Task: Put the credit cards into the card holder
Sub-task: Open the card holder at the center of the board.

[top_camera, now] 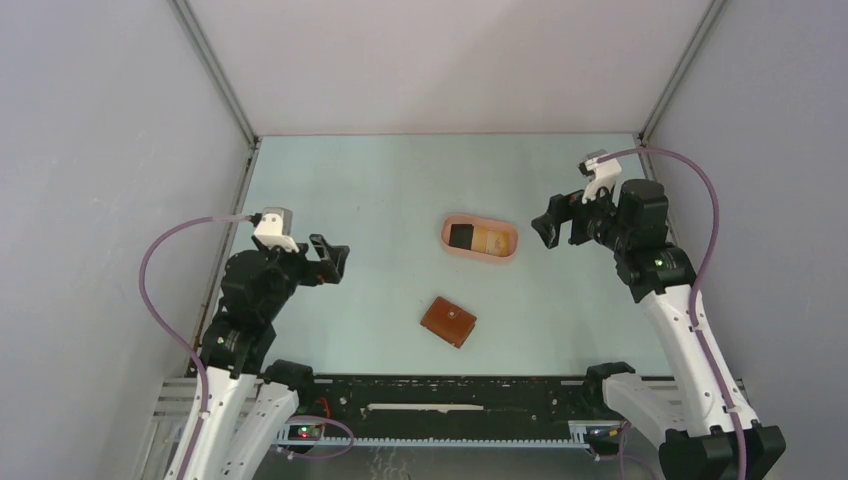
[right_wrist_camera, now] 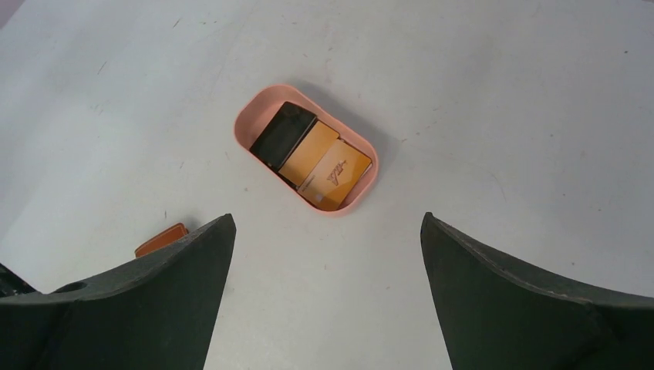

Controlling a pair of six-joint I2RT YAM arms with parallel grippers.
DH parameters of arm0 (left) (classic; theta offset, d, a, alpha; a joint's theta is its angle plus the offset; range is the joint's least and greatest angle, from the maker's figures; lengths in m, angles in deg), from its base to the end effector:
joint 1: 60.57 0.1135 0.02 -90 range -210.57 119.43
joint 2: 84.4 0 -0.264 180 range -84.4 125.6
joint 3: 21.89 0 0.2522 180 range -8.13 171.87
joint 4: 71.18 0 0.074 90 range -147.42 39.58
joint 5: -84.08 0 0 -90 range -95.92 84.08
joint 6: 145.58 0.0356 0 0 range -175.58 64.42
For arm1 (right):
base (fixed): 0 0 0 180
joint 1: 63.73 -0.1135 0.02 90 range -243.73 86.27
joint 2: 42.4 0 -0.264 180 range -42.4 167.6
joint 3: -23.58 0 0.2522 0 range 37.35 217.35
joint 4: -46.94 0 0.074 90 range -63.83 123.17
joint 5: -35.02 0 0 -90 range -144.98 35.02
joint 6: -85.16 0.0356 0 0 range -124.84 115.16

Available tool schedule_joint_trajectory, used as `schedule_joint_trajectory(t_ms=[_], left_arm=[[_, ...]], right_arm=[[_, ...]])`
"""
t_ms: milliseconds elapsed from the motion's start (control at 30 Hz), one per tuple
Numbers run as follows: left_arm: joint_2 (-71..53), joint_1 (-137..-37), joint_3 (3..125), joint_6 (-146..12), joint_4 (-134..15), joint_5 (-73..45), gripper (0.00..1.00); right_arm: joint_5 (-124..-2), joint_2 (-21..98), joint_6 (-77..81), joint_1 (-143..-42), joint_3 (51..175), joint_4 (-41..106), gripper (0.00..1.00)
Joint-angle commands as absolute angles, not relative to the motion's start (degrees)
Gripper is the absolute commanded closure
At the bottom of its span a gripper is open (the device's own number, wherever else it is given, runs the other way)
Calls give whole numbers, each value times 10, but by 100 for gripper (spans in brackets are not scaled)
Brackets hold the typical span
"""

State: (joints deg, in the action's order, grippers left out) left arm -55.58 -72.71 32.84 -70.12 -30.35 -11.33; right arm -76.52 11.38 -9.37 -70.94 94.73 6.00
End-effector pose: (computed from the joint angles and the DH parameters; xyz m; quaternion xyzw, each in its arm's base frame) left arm 0.1179 -0.0288 0.3228 0.0122 0.7925 -0.1768 0.5836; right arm 0.1996 0.0384 0.3589 -0.1859 0.8071 0.1689 0.5343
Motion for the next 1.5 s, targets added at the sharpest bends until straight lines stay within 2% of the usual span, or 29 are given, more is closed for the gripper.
schedule_joint_trajectory(t_ms=[0, 233, 433, 533, 633, 700, 767, 900, 1067, 1233, 1333, 1467], left_arm=[[-568, -723, 315, -700, -325, -127, 0], [-579, -723, 314, -700, -328, -133, 0], [-585, -723, 292, -726, -365, -196, 0], [-571, -723, 288, -740, -386, -252, 0], [-542, -724, 292, -771, -395, -318, 0], [-529, -732, 287, -796, -410, -349, 0], [-523, -773, 282, -803, -413, -321, 0], [-535, -873, 261, -817, -452, -247, 0], [-565, -951, 224, -813, -496, -145, 0], [-568, -970, 191, -817, -541, -131, 0], [-566, -970, 186, -819, -547, -137, 0], [-584, -970, 175, -830, -538, -121, 0]], right_arm=[[-743, 111, -83, -737, 952, 79, 0], [-744, 116, -90, -759, 952, 80, 0], [-783, 99, -143, -786, 927, 91, 0], [-910, 90, -220, -810, 927, 65, 0], [-1094, 100, -466, -836, 952, -70, 0], [-1120, 110, -459, -840, 959, -84, 0], [-1104, 124, -362, -829, 965, -39, 0], [-1127, 178, -339, -803, 1016, -74, 0], [-1049, 217, -289, -778, 1046, -54, 0], [-1065, 242, -276, -730, 1055, -35, 0], [-1137, 290, -304, -714, 1076, -58, 0], [-1120, 370, -339, -746, 1134, -113, 0]])
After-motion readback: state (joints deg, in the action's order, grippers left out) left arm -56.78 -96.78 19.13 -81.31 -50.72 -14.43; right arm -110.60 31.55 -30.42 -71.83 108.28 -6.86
